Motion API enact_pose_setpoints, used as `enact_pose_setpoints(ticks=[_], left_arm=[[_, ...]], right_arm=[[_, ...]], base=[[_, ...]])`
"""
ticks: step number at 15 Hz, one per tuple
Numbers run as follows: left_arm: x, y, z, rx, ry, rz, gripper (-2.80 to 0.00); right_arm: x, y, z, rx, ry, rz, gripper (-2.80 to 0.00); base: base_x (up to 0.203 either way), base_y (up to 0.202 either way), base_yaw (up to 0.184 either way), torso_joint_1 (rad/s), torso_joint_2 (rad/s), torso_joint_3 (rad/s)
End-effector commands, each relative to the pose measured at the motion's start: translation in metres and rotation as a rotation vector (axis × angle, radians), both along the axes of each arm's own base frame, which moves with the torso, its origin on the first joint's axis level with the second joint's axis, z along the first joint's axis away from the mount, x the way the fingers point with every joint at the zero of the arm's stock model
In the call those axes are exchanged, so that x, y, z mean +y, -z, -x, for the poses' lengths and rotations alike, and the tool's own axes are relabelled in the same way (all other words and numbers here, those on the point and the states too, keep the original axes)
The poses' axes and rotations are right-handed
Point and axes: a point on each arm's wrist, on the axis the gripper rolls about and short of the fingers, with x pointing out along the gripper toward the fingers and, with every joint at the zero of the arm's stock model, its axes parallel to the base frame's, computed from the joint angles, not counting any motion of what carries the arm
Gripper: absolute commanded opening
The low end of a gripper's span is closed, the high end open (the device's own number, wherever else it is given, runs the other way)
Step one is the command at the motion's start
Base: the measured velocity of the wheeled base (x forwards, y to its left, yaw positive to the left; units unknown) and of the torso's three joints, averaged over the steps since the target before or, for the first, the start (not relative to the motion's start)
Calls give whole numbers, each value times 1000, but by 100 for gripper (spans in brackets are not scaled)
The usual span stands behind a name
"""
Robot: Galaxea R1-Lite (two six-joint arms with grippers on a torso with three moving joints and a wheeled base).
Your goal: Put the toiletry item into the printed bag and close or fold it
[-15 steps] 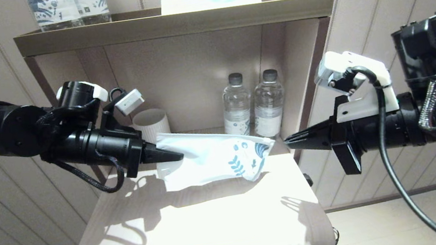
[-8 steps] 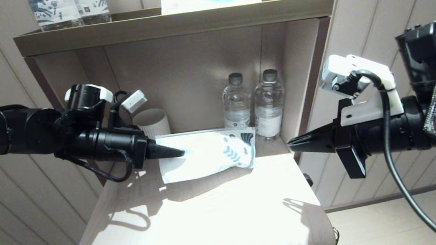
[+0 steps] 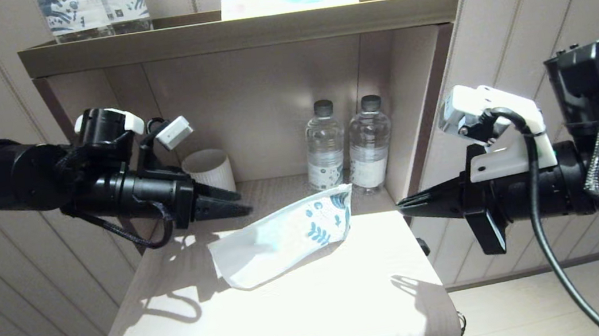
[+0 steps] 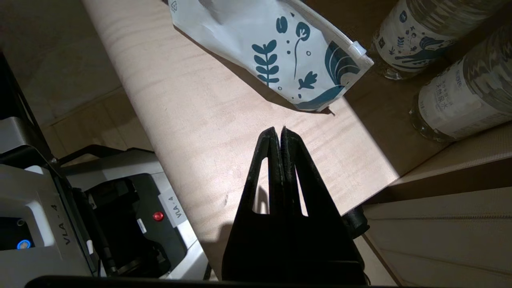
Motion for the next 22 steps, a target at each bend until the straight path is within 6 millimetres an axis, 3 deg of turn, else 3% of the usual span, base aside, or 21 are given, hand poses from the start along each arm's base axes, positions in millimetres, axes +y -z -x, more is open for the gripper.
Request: enact_pose_setpoints(ticks=[1,4,5,6,8,10,14,17,19,22], left_arm=[[8,-18,18,-46,-5,12,0],[16,-21,50,-52,-10,2,0],[18,-25,58,-59,-15,2,-42],[21,-31,66,-72,-30,-3,-280],[28,-38,91,-106,-95,-44,-280],[39,-48,130,-153,-178,-73,-280],[66,-56,221,-214,-402,-83,-280],[85,-45,287,-140,-598,-82,-280],[95,-27,324,-106,-704,-87,-280],[107,13,356,-134,-908,-138,-280]], right_arm=[[-3,-3,6,-14,-5,-7,-280],[-9,-8,17,-34,-3,-17,-280],[-10,-9,19,-37,-1,-21,-280],[-12,-9,23,-42,1,-24,-280],[-19,-12,35,-61,1,-35,-280],[-28,-20,53,-93,7,-63,-280],[-62,-14,115,-91,59,-146,-280],[-90,27,160,-12,233,-215,-280],[-102,63,175,36,442,-211,-280],[-114,91,191,8,731,-240,-280]], base=[[0,0,0,0,0,0],[0,0,0,0,0,0],[0,0,0,0,0,0],[0,0,0,0,0,0],[0,0,0,0,0,0],[0,0,0,0,0,0],[0,0,0,0,0,0],[0,0,0,0,0,0],[0,0,0,0,0,0],[0,0,0,0,0,0]])
